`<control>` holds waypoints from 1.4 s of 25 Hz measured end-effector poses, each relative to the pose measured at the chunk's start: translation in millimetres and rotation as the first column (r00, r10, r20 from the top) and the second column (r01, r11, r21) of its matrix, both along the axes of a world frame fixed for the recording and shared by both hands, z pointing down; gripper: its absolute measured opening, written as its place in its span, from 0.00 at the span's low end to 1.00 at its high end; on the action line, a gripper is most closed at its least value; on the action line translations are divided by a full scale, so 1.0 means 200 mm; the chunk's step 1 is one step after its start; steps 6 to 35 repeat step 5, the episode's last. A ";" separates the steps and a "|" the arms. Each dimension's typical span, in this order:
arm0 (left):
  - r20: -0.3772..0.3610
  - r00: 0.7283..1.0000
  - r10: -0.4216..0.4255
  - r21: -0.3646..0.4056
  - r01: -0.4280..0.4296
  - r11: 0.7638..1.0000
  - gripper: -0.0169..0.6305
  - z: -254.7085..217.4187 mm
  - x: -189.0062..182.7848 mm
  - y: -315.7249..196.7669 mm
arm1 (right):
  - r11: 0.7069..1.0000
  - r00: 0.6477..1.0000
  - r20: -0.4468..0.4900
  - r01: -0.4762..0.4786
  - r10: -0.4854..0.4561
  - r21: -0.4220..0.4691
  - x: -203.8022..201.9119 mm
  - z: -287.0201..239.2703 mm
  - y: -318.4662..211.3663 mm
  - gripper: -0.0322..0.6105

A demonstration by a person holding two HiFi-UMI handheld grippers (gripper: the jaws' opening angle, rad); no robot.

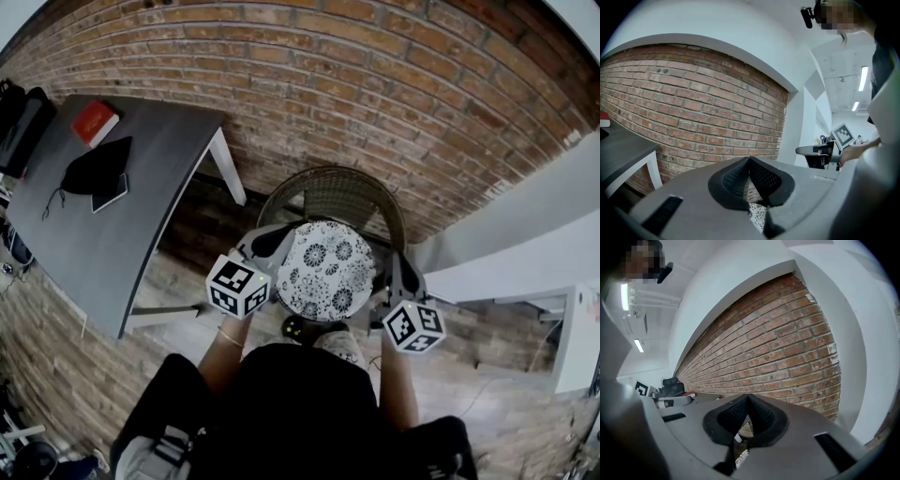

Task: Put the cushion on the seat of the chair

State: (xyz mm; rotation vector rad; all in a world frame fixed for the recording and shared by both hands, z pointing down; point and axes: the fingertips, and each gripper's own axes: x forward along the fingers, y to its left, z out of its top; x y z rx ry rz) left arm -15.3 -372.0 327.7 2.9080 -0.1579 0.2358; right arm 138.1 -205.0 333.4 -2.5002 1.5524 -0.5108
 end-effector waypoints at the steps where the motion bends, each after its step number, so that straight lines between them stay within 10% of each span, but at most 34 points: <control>1: 0.000 1.000 0.001 0.001 -0.001 1.000 0.03 0.00 0.00 0.00 | 1.000 1.000 0.001 -0.001 0.001 -0.001 0.00 0.00 0.00 0.05; 35: 0.004 1.000 0.006 0.004 -0.006 1.000 0.03 0.01 0.03 0.01 | 1.000 1.000 0.005 -0.006 0.006 -0.011 0.03 0.02 0.01 0.05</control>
